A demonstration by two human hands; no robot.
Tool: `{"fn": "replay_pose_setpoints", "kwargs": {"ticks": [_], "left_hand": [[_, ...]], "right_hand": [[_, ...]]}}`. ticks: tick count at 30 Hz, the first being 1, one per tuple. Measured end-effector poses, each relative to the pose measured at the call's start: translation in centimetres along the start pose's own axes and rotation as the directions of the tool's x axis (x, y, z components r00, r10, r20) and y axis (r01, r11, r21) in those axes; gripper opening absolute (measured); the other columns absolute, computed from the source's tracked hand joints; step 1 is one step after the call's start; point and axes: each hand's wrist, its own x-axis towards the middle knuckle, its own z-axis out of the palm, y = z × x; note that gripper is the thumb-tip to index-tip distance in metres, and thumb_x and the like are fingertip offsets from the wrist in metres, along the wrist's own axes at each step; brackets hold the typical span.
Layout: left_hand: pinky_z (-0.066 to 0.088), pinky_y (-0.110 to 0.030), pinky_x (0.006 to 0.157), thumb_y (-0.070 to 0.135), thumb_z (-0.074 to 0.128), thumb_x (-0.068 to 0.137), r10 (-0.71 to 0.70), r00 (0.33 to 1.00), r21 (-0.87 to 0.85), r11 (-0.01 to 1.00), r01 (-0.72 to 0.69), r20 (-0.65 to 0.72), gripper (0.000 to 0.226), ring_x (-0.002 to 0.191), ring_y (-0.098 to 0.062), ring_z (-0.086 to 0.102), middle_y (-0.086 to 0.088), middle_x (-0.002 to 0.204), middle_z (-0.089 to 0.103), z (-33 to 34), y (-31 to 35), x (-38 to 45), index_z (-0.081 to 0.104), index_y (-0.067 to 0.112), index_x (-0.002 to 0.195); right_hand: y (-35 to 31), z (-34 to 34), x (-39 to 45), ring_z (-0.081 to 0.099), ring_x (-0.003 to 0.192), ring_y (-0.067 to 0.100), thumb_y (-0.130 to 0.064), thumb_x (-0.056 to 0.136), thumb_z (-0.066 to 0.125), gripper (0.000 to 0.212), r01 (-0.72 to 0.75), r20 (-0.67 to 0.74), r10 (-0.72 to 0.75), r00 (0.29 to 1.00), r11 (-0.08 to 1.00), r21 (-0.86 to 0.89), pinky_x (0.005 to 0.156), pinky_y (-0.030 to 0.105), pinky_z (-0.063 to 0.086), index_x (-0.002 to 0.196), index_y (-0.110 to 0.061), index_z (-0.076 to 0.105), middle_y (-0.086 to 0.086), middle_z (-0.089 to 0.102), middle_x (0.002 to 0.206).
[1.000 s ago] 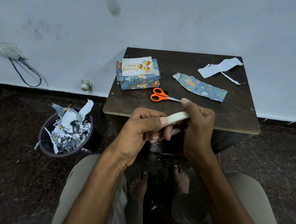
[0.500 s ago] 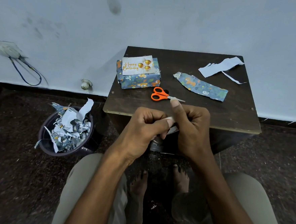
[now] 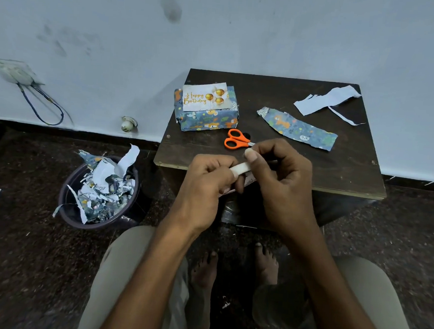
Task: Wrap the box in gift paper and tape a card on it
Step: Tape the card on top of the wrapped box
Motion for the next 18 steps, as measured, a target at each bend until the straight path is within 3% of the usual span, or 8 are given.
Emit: {"fn": "replay_pose_setpoints", "kwargs": {"ticks": [2, 4, 7, 9, 14, 16, 18], "left_hand": [[0.027, -0.026, 0.052, 0.018, 0.053, 0.08, 0.004, 1.0, 0.095, 0.996, -0.002, -0.024, 0.029, 0.052, -0.011, 0.033, -0.004, 0.052, 0.036, 0.0, -0.4, 0.1, 0.057, -0.005, 0.062], [0.027, -0.03, 0.054, 0.021, 0.056, 0.084, 0.007, 1.0, 0.154, 0.988, -0.005, -0.01, 0.03, 0.056, -0.014, 0.036, -0.008, 0.055, 0.039, 0.1, -0.6, 0.1, 0.059, -0.003, 0.067], [0.029, -0.026, 0.053, 0.021, 0.058, 0.086, 0.002, 1.0, 0.186, 0.983, -0.004, 0.014, 0.027, 0.053, -0.007, 0.037, 0.008, 0.052, 0.041, 0.4, -0.5, 0.0, 0.063, 0.021, 0.06], [0.03, -0.022, 0.053, 0.021, 0.059, 0.085, -0.005, 1.0, 0.186, 0.983, -0.001, 0.03, 0.028, 0.053, -0.003, 0.038, 0.014, 0.051, 0.043, 0.7, -0.5, 0.0, 0.064, 0.028, 0.059], [0.034, -0.027, 0.058, 0.02, 0.062, 0.08, -0.001, 0.999, 0.187, 0.982, -0.007, 0.042, 0.018, 0.061, -0.006, 0.044, 0.006, 0.061, 0.048, 0.5, -1.1, -0.1, 0.066, 0.01, 0.066], [0.038, -0.028, 0.058, 0.019, 0.063, 0.08, 0.003, 0.999, 0.174, 0.985, -0.01, 0.042, 0.014, 0.067, -0.002, 0.051, 0.012, 0.064, 0.056, 0.4, -1.0, -0.1, 0.07, 0.017, 0.068], [0.04, -0.02, 0.061, 0.018, 0.063, 0.08, 0.007, 0.999, 0.155, 0.988, -0.012, 0.032, 0.016, 0.069, 0.005, 0.053, 0.023, 0.065, 0.06, 0.4, -0.9, -0.1, 0.07, 0.027, 0.069]], "right_hand": [[-0.2, 0.3, -0.3, 0.064, 0.084, 0.027, -0.02, 0.093, 0.072, 0.008, 0.069, -0.109, -0.091, 0.99, 0.978, -0.195, 0.075, 0.047, 0.053, 0.086, -0.016, 0.071, 0.003, 0.065, 0.087], [-0.6, 0.5, -0.6, 0.064, 0.084, 0.017, -0.016, 0.09, 0.075, 0.004, 0.079, -0.192, -0.134, 0.972, 0.96, -0.269, 0.072, 0.034, 0.052, 0.087, -0.017, 0.075, -0.001, 0.065, 0.086], [-1.1, 0.6, -1.1, 0.067, 0.08, 0.01, -0.011, 0.087, 0.077, 0.004, 0.045, -0.265, -0.123, 0.956, 0.958, -0.283, 0.07, 0.022, 0.051, 0.086, -0.015, 0.077, -0.003, 0.069, 0.085], [-1.3, 0.5, -1.3, 0.067, 0.081, 0.01, -0.01, 0.087, 0.077, 0.005, 0.035, -0.28, -0.124, 0.952, 0.952, -0.303, 0.071, 0.02, 0.051, 0.085, -0.014, 0.077, -0.003, 0.069, 0.085], [-1.5, 0.3, -1.8, 0.066, 0.081, 0.011, -0.004, 0.089, 0.073, 0.006, 0.132, -0.216, -0.235, 0.948, 0.904, -0.406, 0.072, 0.025, 0.052, 0.086, -0.007, 0.077, 0.001, 0.068, 0.085], [-1.6, 0.4, -2.0, 0.067, 0.083, 0.012, -0.003, 0.089, 0.074, 0.005, 0.152, -0.223, -0.262, 0.939, 0.898, -0.412, 0.073, 0.027, 0.053, 0.087, -0.006, 0.077, 0.001, 0.069, 0.086], [-1.7, 0.6, -2.2, 0.067, 0.084, 0.012, -0.001, 0.088, 0.074, 0.005, 0.17, -0.229, -0.282, 0.931, 0.896, -0.411, 0.075, 0.026, 0.053, 0.087, -0.005, 0.077, 0.002, 0.07, 0.087]]}}
